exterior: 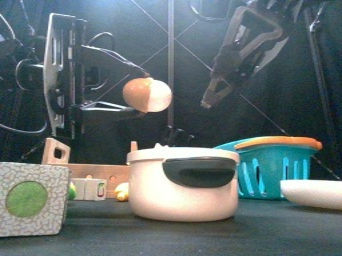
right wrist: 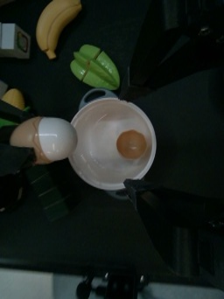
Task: Drop egg shell in pot
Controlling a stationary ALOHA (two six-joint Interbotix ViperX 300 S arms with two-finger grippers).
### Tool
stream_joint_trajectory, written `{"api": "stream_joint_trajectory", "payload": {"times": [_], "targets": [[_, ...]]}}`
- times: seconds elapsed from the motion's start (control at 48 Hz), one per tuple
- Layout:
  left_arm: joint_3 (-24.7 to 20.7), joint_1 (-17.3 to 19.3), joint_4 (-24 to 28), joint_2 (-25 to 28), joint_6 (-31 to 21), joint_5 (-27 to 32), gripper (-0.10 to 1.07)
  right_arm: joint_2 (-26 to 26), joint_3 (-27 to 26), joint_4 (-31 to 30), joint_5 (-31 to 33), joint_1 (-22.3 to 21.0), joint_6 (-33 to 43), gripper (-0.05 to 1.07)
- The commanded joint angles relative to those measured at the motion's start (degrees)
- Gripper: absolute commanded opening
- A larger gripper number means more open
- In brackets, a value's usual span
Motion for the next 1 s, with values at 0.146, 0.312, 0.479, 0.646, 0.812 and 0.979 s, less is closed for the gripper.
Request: {"api": "stream_joint_trajectory", "payload": {"times": [0.146,0.312,0.479,0.646,0.812,0.979], "targets": [[-0.88,2.2,5.01,-0.26,0.26,-0.35,0.59,-6.86,10.72,0.0,-27.07,-4.22,1.58,1.0],[-1.05,4.13,8.88,-0.26,0.26,-0.26,0.59,-6.24,12.13,-0.26,-30.76,-5.98,1.32,1.0],[-1.41,5.36,11.25,-0.26,0.18,-0.26,0.59,-4.75,11.07,-3.34,-29.62,-5.98,1.05,1.0],[-1.23,5.45,11.51,-0.26,0.26,-0.18,0.59,-4.04,10.46,-4.75,-26.72,-5.63,1.41,1.0],[0.26,6.33,11.95,-0.88,0.35,-0.18,0.59,-0.7,7.91,-3.87,-24.43,-5.54,1.58,1.0],[0.7,6.77,12.39,-1.32,0.26,-0.18,0.59,2.46,4.83,-5.01,-19.42,-4.57,1.05,1.0]]}}
